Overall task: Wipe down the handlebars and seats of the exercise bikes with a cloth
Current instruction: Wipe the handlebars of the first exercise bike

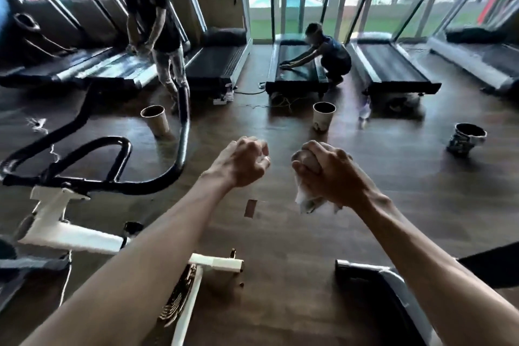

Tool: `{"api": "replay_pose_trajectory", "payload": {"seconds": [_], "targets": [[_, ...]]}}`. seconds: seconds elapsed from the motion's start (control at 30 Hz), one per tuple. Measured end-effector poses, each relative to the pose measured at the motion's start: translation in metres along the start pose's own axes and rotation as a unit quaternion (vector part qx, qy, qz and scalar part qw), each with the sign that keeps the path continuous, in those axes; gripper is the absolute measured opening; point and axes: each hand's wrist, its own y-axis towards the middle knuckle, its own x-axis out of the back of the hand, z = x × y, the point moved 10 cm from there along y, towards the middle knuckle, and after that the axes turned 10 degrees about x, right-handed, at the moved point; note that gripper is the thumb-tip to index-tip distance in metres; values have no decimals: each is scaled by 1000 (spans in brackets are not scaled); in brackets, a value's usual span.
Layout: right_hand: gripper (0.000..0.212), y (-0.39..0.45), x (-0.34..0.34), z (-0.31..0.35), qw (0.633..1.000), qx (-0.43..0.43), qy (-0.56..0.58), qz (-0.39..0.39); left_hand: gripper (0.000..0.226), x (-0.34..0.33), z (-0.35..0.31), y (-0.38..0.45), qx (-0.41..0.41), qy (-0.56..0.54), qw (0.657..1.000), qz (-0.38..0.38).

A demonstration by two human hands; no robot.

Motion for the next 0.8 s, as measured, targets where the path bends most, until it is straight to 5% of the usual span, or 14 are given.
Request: {"api": "replay_pose_trajectory", "payload": {"seconds": [0.3,0.8], "targets": [[25,68,12,-135,991,-124,11,-42,19,-52,-41,173,-83,17,993,80],[31,152,90,-398,968,-227,-89,-64,16,-135,-220,458,-200,10,972,120]]}}
